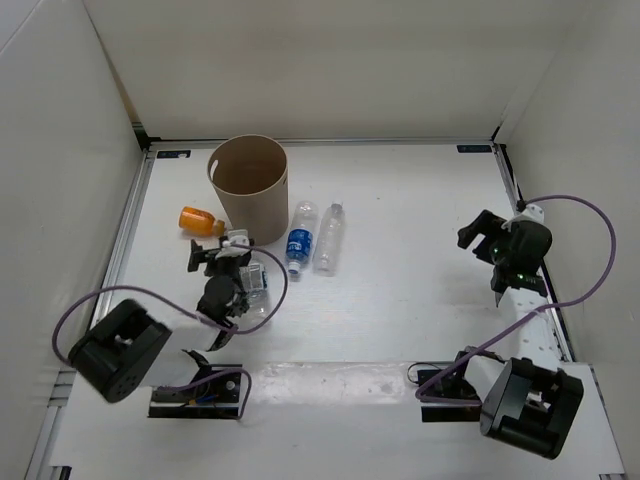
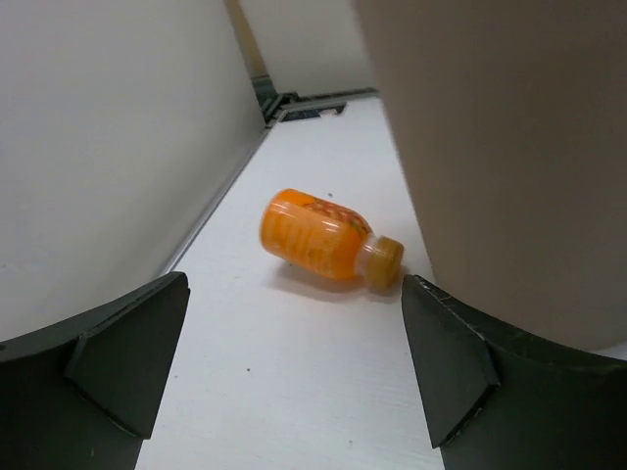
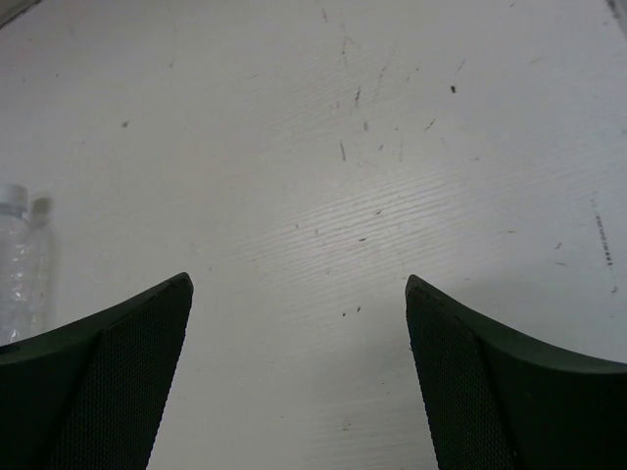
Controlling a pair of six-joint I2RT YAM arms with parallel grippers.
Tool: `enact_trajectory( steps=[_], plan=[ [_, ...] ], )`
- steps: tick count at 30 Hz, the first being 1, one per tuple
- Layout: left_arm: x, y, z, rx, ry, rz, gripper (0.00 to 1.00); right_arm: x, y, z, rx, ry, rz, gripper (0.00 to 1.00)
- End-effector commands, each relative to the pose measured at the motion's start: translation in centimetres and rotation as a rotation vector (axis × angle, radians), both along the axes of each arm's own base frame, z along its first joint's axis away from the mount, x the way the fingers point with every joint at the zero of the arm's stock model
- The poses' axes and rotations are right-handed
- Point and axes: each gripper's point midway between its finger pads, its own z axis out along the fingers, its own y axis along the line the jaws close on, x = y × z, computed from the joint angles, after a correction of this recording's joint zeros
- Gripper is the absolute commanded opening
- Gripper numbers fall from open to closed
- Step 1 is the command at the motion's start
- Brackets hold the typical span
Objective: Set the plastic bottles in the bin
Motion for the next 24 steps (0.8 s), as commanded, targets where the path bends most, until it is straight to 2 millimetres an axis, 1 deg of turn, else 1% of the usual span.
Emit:
enact_trajectory(
  steps=[1, 2, 3, 4, 5, 6, 7, 8, 9, 10, 11, 12, 13, 14, 15, 16, 17, 18, 19, 20, 21, 22, 23, 24],
  plan=[
    [-2.0, 2.1, 2.8, -0.211, -0.177, 0.032, 1.0, 1.4, 1.8, 2.2, 0.016, -0.063, 0.07, 0.9],
    [-2.5, 2.7, 2.8, -0.235, -0.189, 0.052, 1.0, 1.4, 1.9, 2.1, 0.002, -0.061, 0.076, 0.9],
    [-3.0, 3.2, 2.6, -0.289, -0.21, 0.07, 1.0, 1.5, 2.7, 2.2, -0.01, -0.066, 0.093, 0.9],
    [-4.3, 4.7, 3.4, -0.363, -0.265, 0.137, 1.0, 1.6, 2.9, 2.6, -0.03, -0.076, 0.097, 0.9],
    [-4.5, 4.9, 2.5, -0.384, -0.244, 0.152, 1.0, 1.8, 2.6, 2.8, -0.054, -0.074, 0.067, 0.9],
    [-4.7, 5.0, 2.4, -0.396, -0.241, 0.158, 1.0, 1.8, 3.8, 2.6, -0.081, -0.062, 0.072, 0.9],
    [-5.1, 5.2, 4.6, -0.475, -0.318, 0.133, 1.0, 2.0, 4.1, 2.9, -0.109, -0.06, 0.077, 0.9],
    [-4.9, 4.9, 1.6, -0.339, -0.143, 0.133, 1.0, 2.2, 5.0, 3.0, -0.133, -0.055, 0.09, 0.9],
    [-4.1, 3.6, 2.5, -0.448, -0.166, 0.079, 1.0, 2.4, 3.7, 3.3, -0.175, -0.046, 0.017, 0.9],
    [-4.0, 3.4, 6.1, -0.548, -0.242, 0.013, 1.0, 2.5, 6.4, 3.1, -0.187, -0.039, 0.083, 0.9],
    [-4.1, 2.8, 3.3, -0.483, -0.05, -0.016, 1.0, 2.8, 6.1, 3.1, -0.208, -0.028, 0.055, 0.9],
    [-4.0, 2.9, 3.3, -0.525, -0.053, -0.017, 1.0, 2.7, 5.8, 3.2, -0.215, -0.006, 0.025, 0.9],
    [-3.9, 4.1, 2.8, -0.559, -0.057, 0.034, 1.0, 2.7, 6.5, 2.3, -0.215, 0.034, 0.034, 0.9],
    [-3.8, 5.3, 3.3, -0.592, -0.076, 0.075, 1.0, 2.5, 6.2, 1.8, -0.197, 0.069, 0.006, 0.9],
    [-4.1, 7.1, 2.3, -0.599, -0.041, 0.155, 1.0, 2.7, 6.3, 2.2, -0.177, 0.074, 0.005, 0.9],
    [-4.1, 7.4, 1.4, -0.632, 0.01, 0.187, 1.0, 2.9, 6.6, 1.9, -0.17, 0.084, 0.022, 0.9],
    [-3.8, 8.6, 1.6, -0.661, 0.024, 0.204, 1.0, 3.0, 6.7, 1.8, -0.177, 0.088, 0.03, 0.9],
    [-3.9, 8.9, -0.1, -0.682, 0.091, 0.244, 1.0, 3.0, 6.8, 2.0, -0.192, 0.074, 0.018, 0.9],
    [-3.4, 8.8, -0.3, -0.702, 0.131, 0.247, 1.0, 3.0, 7.4, 2.4, -0.2, 0.054, 0.027, 0.9],
    [-2.9, 9.0, 1.2, -0.724, 0.123, 0.249, 1.0, 2.9, 7.5, 2.3, -0.198, 0.051, 0.023, 0.9],
    [-3.1, 10.2, -0.5, -0.74, 0.189, 0.297, 1.0, 3.0, 8.0, 2.2, -0.201, 0.05, 0.035, 0.9],
    [-2.6, 9.6, -1.7, -0.768, 0.27, 0.265, 1.0, 2.8, 8.1, 2.1, -0.199, 0.089, 0.037, 0.9],
    [-2.0, 10.4, -0.3, -0.788, 0.258, 0.266, 1.0, 3.1, 8.2, 1.4, -0.207, 0.12, 0.044, 0.9],
    [-1.9, 9.7, -1.9, -0.838, 0.357, 0.227, 1.0, 3.8, 8.9, 1.7, -0.195, 0.144, 0.076, 0.9]
  ],
)
